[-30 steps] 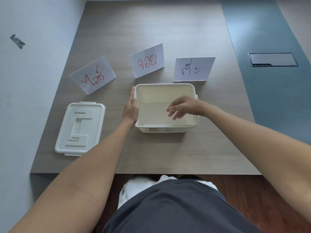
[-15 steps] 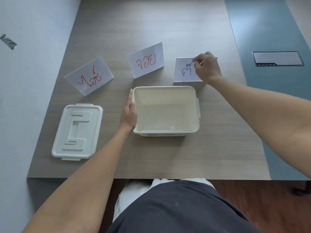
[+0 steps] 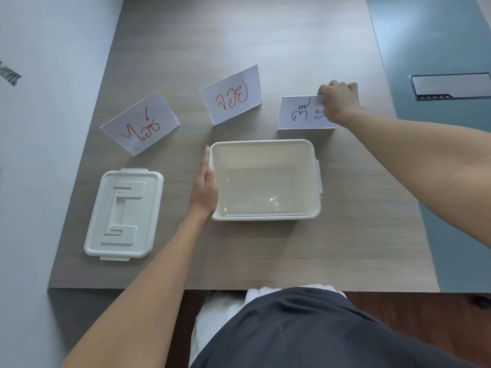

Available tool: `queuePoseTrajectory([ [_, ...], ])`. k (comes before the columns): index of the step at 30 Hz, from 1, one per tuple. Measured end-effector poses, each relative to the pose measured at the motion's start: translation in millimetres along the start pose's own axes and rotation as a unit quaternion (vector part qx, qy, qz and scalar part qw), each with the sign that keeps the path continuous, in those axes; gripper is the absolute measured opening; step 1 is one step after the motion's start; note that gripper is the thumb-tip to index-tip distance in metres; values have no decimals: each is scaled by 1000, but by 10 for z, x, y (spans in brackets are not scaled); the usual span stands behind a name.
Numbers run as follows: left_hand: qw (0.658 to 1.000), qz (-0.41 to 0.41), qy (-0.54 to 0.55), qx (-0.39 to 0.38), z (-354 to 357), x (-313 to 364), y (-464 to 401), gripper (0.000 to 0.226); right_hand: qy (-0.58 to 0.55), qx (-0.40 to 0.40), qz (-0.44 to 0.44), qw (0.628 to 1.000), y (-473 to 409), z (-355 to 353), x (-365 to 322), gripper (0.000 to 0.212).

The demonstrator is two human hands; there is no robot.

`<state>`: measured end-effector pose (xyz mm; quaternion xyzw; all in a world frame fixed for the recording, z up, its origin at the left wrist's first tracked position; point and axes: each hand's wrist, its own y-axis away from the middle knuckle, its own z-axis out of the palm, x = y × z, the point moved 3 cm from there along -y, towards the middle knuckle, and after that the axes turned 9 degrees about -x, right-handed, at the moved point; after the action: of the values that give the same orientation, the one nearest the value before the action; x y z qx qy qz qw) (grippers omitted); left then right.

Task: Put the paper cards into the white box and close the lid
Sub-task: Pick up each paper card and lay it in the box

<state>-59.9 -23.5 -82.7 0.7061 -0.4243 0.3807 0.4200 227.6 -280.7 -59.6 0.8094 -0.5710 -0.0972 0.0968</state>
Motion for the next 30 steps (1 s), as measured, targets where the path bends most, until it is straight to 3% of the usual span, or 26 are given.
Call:
queuePoseTrajectory([
  [10, 1000, 1, 14, 1, 0, 13, 13, 53, -61, 49, -38, 996, 240, -206, -153, 32],
  [22, 1000, 4, 20, -11, -3, 21, 45, 52, -145, 240, -175, 944, 987, -785, -813, 30],
  [30, 1000, 7, 15, -12, -12, 44, 67, 54, -168, 216, -265, 925, 1570, -701, -1086, 20],
])
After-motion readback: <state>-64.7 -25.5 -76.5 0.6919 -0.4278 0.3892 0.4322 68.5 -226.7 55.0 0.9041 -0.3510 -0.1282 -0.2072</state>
